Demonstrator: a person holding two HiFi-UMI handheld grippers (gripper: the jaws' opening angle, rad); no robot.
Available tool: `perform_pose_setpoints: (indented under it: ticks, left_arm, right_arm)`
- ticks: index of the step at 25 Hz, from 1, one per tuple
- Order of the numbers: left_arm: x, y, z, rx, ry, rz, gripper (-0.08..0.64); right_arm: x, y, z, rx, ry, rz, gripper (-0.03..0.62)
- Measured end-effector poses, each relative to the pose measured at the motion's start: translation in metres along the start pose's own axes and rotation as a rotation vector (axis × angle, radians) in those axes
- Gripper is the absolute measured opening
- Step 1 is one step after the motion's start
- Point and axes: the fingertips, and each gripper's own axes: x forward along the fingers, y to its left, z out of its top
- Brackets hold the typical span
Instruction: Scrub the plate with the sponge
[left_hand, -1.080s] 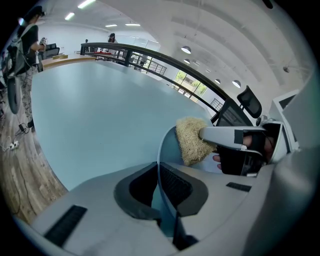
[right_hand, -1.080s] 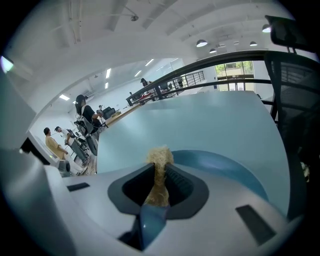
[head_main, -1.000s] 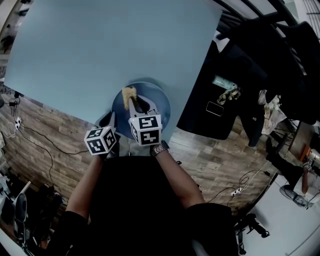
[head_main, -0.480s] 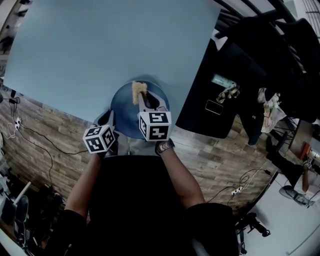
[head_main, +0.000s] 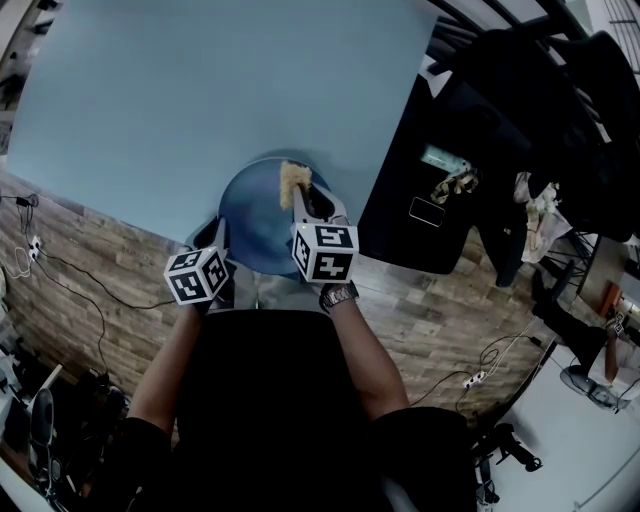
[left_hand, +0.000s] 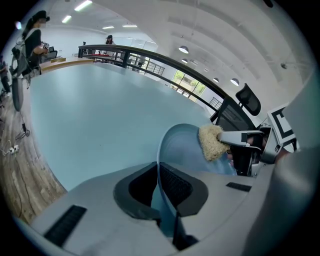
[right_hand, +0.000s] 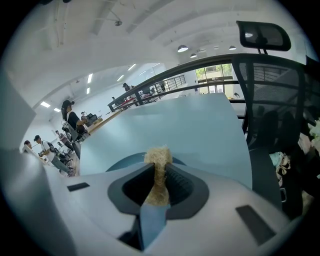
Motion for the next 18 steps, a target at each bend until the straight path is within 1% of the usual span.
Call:
perform_pose_setpoints:
  ticks: [10, 14, 18]
  left_arm:
    - [0.000, 0.000, 0.000, -0.005, -0.005, -0.001, 0.006]
    - [0.001, 0.000, 0.000, -0.009, -0.008, 0.001, 0.005]
    - [0.000, -0.001, -0.001, -0.013, -0.010, 0.003, 0.005]
  right_arm:
    - [-0.015, -0.013, -0.004, -0.001, 0.004, -0.042, 0.066]
    - [-0.019, -0.004, 0.004, -0.002, -0.017, -0.027, 0.064]
    - [-0.018, 0.014, 0.009, -0.017, -0.029, 0.009, 0.064]
